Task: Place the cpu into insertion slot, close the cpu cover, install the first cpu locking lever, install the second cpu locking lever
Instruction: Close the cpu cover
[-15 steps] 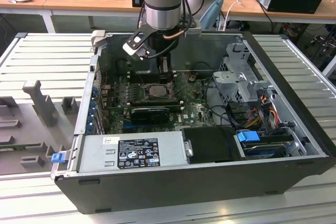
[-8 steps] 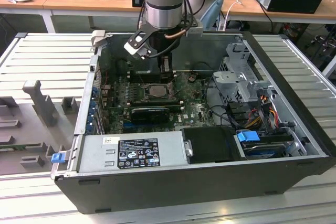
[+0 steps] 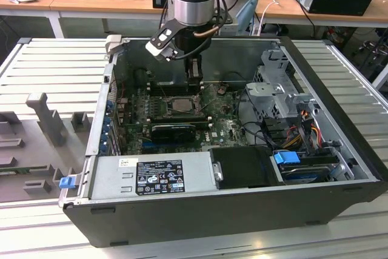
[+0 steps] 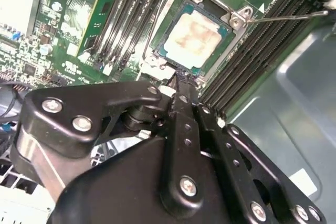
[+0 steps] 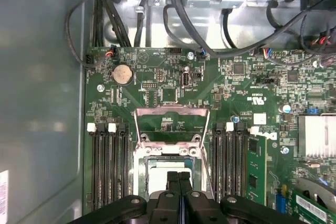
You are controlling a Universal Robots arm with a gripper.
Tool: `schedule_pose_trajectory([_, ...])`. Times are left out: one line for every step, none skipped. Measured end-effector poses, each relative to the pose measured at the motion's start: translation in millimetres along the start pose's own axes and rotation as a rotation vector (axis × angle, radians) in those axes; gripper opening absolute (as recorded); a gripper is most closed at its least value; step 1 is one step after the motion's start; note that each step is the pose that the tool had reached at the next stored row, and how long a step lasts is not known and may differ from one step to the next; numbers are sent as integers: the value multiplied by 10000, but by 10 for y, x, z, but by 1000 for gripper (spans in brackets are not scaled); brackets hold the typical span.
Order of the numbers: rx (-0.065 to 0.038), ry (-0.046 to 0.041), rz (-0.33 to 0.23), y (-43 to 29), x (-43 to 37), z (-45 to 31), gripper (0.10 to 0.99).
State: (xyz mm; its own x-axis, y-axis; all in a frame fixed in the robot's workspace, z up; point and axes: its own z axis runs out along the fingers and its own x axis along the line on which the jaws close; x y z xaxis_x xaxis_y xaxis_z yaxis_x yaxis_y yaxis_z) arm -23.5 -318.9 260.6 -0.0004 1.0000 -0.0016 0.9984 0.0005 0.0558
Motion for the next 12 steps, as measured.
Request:
schedule_pose_trajectory([0,1,-1,1,0,-10,106])
schedule_pose_trajectory([1,3,-2,9,0,-8,106])
schedule_pose_trajectory([10,2,-1,36,0,-7,106])
schedule_pose_trajectory([24,0,2,73,0,-6,106])
schedule_pose_trajectory([43,1,-1,121,0,-3,106])
schedule_pose_trajectory([57,0,-1,145,0,-4,106])
schedule_pose_trajectory([75,0,0,167,0,-28,106])
schedule_pose_trajectory([83,0,-1,185,1,-39,106])
schedule_pose_trajectory([94,0,-1,208,1,-43,106])
schedule_pose_trajectory([120,3,2,275,1,-40,106])
schedule_pose_trajectory([151,-1,2,371,0,-36,106])
schedule_pose_trajectory([165,1,-1,438,1,-31,106])
